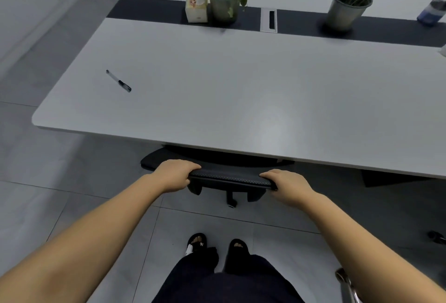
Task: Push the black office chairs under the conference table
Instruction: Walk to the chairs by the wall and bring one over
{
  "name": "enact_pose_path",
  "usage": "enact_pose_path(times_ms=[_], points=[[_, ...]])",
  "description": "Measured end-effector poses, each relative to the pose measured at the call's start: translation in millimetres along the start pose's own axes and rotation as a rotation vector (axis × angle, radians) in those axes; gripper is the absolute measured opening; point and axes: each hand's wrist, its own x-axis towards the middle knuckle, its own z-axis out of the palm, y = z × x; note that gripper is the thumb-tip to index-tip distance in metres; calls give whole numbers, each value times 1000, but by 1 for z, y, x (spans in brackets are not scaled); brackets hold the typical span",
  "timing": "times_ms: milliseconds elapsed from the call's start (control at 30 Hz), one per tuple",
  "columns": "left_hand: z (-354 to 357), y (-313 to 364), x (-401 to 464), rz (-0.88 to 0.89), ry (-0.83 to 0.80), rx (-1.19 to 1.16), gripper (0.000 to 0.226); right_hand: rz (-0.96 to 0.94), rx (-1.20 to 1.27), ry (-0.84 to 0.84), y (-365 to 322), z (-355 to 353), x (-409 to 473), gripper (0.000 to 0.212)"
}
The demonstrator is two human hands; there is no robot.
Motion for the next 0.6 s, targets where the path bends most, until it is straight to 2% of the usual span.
enact_pose_path(times_ms=[100, 167, 333, 400, 533, 600], points=[[-16, 8, -19, -15, -52, -22, 37, -5, 84, -127, -1, -11, -7, 60], [-22, 13, -38, -14, 37, -69, 36, -9, 185, -108, -3, -22, -21, 64], [-17, 40, -102, 20, 404, -451, 43, -69, 418, 149, -19, -37, -88, 61], [-6, 56, -128, 27, 475, -598, 43, -67, 482, 249, -25, -29, -114, 59], [26, 87, -164, -72, 644, -846, 33, 34, 709, 349, -36, 5, -156, 54], [42, 100, -172, -109, 706, -978, 42, 94, 894, 359, -44, 18, -171, 50]])
